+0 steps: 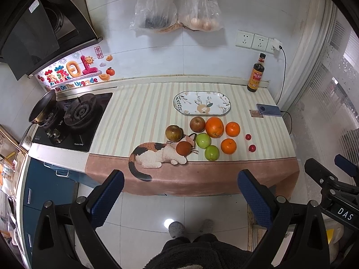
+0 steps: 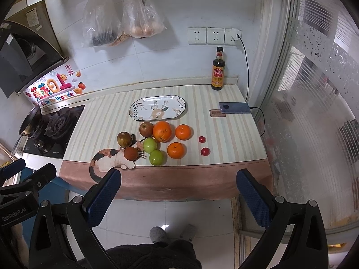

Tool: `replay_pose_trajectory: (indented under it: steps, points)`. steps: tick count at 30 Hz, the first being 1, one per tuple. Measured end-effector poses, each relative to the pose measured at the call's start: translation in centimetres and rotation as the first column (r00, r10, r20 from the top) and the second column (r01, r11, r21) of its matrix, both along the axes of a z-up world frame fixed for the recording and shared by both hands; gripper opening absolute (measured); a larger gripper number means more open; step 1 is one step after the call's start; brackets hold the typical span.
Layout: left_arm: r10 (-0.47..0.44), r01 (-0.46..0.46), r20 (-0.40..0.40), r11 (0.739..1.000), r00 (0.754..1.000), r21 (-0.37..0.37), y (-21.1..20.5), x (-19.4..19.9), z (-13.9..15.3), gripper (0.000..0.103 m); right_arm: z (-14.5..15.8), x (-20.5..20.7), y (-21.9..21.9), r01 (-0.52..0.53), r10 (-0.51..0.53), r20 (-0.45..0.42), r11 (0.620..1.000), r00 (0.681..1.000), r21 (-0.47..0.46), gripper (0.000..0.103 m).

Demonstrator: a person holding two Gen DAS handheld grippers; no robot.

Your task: Organize fruits

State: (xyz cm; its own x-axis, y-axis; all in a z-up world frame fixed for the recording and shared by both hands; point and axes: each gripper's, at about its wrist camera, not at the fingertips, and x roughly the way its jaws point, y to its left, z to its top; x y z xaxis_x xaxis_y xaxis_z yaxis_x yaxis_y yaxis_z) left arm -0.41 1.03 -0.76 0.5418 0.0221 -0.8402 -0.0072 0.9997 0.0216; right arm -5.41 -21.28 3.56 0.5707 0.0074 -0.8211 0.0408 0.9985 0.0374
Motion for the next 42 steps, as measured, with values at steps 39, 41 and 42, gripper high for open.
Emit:
replay_pose_trajectory:
  steps: [39,41,42]
  points:
    - [0.002,-0.002,0.000,1.000,1.000,0.001,0.00,0.18,-0.10,0.103,-0.01,0.16,0.47,-0.006,0.006,-0.002,1.000,1.000,-0.001,0.103]
    - [0.002,-0.002,0.000,1.000,1.000,0.001,0.01,0.16,-0.11,0.103,0.04,0.25,0.62,-0.009,0.009,-0.006,1.000,1.000,0.000,0.103]
    - [0.001,-0.001,-0.001,1.000,1.000,0.001,0.03,0.17,-0.14,0.103,0.03,0.27,0.68,-0.010,0.010,-0.006,1.000,1.000,0.000,0.103]
